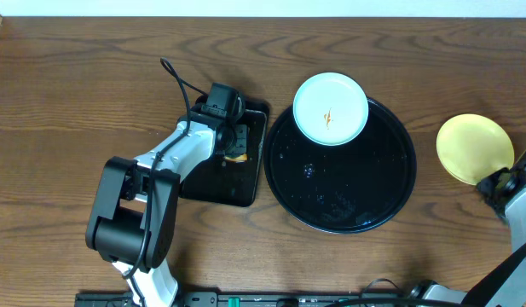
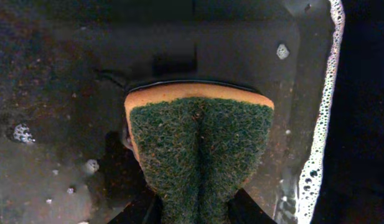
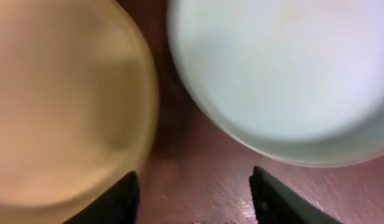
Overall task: Clean dirty plates on tray and stack at the side
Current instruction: 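Carry the pale green plate right and stack it on the yellow plate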
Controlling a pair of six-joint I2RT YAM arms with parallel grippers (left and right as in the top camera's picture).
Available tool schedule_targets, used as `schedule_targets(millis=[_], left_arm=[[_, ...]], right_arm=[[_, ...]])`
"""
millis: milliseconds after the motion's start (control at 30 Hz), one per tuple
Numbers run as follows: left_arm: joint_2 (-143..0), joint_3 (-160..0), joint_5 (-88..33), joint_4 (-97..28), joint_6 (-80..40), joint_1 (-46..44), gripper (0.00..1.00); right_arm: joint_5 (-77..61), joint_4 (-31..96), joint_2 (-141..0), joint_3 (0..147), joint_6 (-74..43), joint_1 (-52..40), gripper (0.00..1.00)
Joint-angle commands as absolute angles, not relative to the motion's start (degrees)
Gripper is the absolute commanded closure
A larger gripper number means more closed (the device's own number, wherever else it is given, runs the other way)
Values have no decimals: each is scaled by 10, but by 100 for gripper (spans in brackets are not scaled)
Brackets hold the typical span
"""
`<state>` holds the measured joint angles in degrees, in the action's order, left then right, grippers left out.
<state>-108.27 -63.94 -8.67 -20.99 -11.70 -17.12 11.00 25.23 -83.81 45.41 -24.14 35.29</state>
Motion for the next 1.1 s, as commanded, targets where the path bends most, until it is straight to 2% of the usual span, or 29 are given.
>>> schedule_targets(millis=[0,333,700,900,1067], left_arm=[[-1089,-640,-83,-216,-108,-170,72],[-1089,-640,-83,-216,-107,-170,72],[-1089,-640,-83,-216,-107,-170,72],[-1089,-640,-83,-216,-107,-170,72],[-1089,-640,-83,-216,-108,-170,72]], right_arm=[[70,215,-837,464,-156,357,42],[181,183,-881,463,-31,358,46],[263,201,-963,463,-25,359,46],[245,201,-974,463,-30,360,71],[246,202,-974,463,-49,360,85]])
